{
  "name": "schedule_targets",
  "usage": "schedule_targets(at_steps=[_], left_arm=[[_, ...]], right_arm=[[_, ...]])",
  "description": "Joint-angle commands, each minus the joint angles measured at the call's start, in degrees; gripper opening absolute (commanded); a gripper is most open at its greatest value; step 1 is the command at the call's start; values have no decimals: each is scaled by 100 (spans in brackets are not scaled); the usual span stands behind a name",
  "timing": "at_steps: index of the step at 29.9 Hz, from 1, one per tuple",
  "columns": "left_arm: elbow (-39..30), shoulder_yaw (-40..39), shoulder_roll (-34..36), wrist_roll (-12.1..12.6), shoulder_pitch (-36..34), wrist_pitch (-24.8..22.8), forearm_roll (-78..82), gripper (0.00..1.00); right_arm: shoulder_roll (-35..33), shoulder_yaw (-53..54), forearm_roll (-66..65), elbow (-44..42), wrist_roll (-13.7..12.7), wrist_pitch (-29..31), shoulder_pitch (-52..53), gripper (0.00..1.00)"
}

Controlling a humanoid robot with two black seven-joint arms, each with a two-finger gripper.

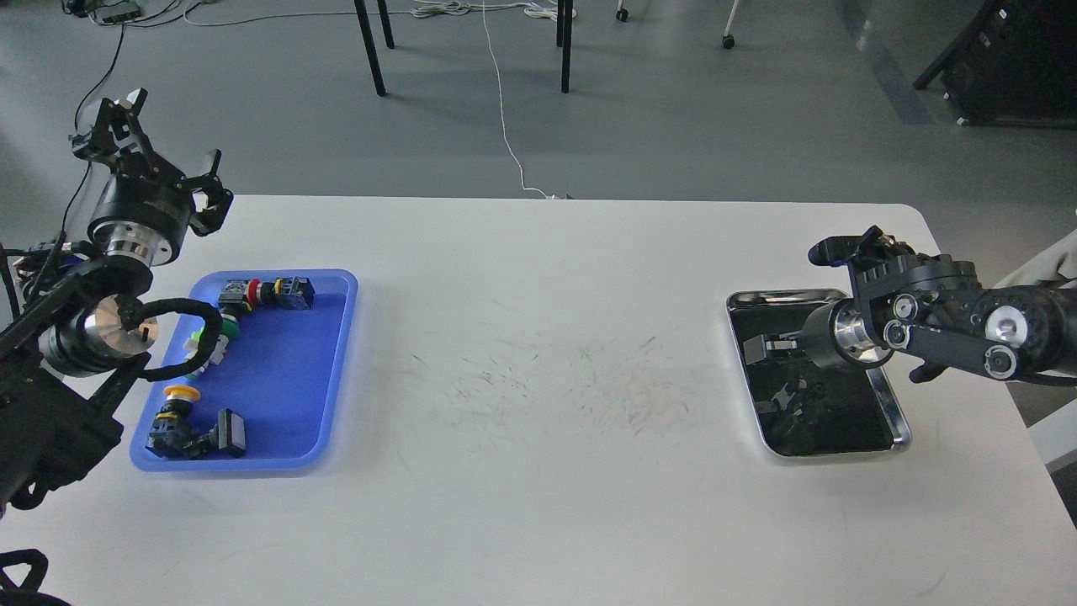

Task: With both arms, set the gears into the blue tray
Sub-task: 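Grasp the small black piece on the steel tray with the right gripper, then carry the black piece toward the table center and release it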

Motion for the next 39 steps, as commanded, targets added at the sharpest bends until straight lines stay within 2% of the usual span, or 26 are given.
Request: schedule_targets(at_steps=[1, 5, 9, 12, 15, 19, 29, 36, 39], left_arm=[[0, 0, 0, 0, 0, 0, 0, 99], [0, 0, 0, 0, 9, 0, 0, 99], [0, 0, 0, 0, 9, 0, 0, 99], [0, 0, 0, 0, 9, 0, 0, 99], [0, 0, 0, 0, 9, 0, 0, 99], [0, 0, 0, 0, 9, 9, 0, 99], [0, 0, 36, 0, 9, 9, 0, 99], [0, 0, 71, 0, 9, 0, 0, 99], [0, 0, 62, 0, 9, 9, 0, 99]], right_arm=[[0, 0, 1, -32, 9, 1, -3, 63], [0, -9, -8, -32, 44, 1, -3, 51], [9, -9, -175, -32, 44, 1, -3, 34], [9, -9, -184, -32, 53, 1, -55, 29], [27, -9, -193, -32, 53, 1, -56, 13], [36, -35, -193, -50, 53, 1, -64, 2], [-26, -18, -167, 3, 53, 1, 94, 2], [-403, 61, -70, 521, 53, 1, 1024, 2], [-421, 122, -44, 723, 149, -17, 1262, 2]])
